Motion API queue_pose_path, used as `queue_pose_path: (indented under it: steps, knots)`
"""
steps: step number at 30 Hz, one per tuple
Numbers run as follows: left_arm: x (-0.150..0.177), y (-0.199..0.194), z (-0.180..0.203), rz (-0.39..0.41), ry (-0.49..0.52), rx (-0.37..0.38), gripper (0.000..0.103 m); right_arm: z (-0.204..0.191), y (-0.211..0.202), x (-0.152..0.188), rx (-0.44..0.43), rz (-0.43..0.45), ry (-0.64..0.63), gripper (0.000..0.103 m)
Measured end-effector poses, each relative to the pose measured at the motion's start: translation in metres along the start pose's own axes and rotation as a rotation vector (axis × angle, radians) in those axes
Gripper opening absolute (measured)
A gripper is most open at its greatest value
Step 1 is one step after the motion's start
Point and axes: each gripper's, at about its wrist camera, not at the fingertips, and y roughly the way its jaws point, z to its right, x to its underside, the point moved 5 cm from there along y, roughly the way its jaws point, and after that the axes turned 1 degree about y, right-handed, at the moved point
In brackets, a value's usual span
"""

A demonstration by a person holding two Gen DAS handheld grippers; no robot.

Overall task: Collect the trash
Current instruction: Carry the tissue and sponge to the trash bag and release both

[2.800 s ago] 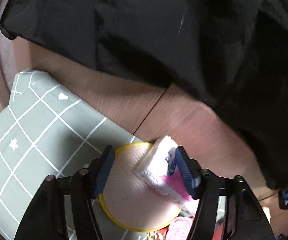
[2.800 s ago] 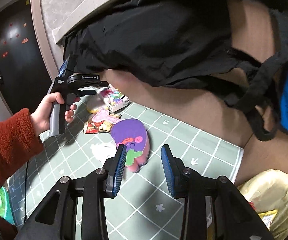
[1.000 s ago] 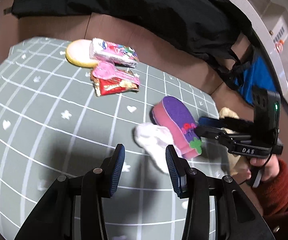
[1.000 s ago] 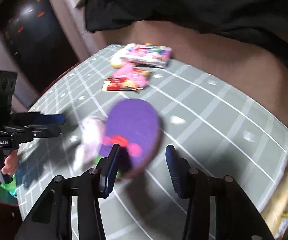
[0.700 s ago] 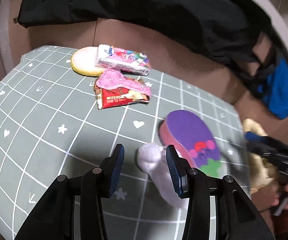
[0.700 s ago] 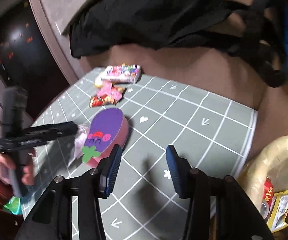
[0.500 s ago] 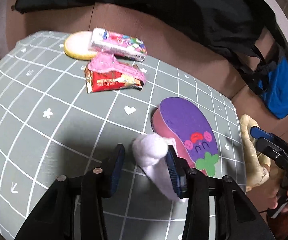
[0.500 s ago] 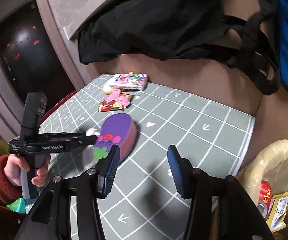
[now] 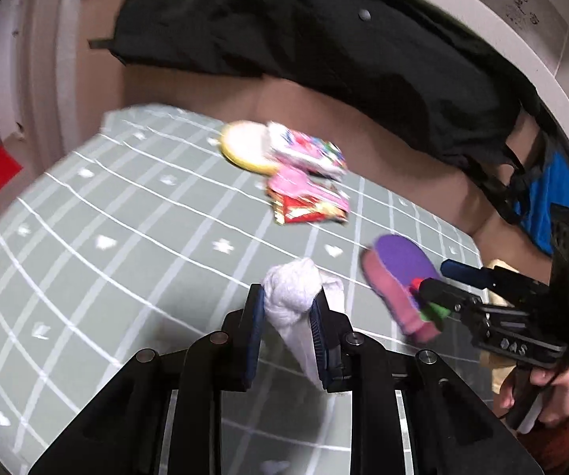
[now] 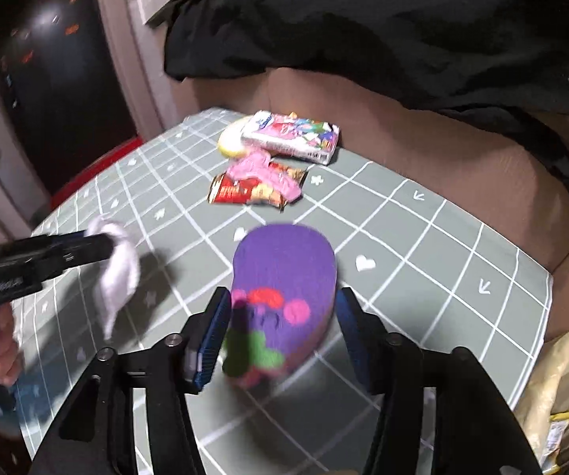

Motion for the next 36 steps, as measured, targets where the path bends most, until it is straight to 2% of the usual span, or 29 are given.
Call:
queue_pose_path:
  steps: [2, 3, 5, 8, 11, 15, 20, 28, 32, 36]
  knots:
    - [0.0, -0.008, -0.004, 0.018, 0.008, 0.001, 0.024, -0.003, 0.009, -0.002, 0.036, -0.022, -0.019, 0.055]
    - [0.0, -0.008, -0.004, 0.018, 0.005, 0.01, 0.024, -0.006, 0.015, -0.001, 0.038, -0.043, -0.032, 0.059]
    - [0.002, -0.009, -0.005, 0.014, -0.007, 0.032, 0.024, -0.012, 0.022, 0.0, 0.006, -0.066, -0.037, 0.064]
    - [0.005, -0.009, -0.008, 0.007, -0.018, 0.044, 0.024, -0.015, 0.027, 0.0, 0.039, -0.08, -0.066, 0.065]
    - [0.007, -0.011, -0.009, 0.005, -0.024, 0.037, 0.024, -0.016, 0.023, -0.001, 0.047, -0.071, -0.076, 0.064]
    - [0.002, -0.017, -0.002, 0.031, -0.007, 0.023, 0.024, -0.018, 0.003, -0.005, 0.036, -0.012, -0.088, 0.062]
    - [-0.017, -0.036, 0.02, 0.105, 0.042, -0.004, 0.024, -0.01, -0.036, -0.015, 0.008, 0.075, -0.049, 0.062]
    - [-0.055, -0.086, 0.087, 0.315, 0.173, -0.085, 0.024, 0.009, -0.125, -0.036, 0.025, 0.256, -0.032, 0.062]
    - [-0.064, -0.1, 0.124, 0.368, 0.216, -0.064, 0.024, 0.02, -0.174, -0.039, 0.046, 0.349, -0.043, 0.062]
    - [-0.07, -0.104, 0.163, 0.394, 0.256, -0.037, 0.024, 0.035, -0.212, -0.033, 0.075, 0.405, -0.045, 0.062]
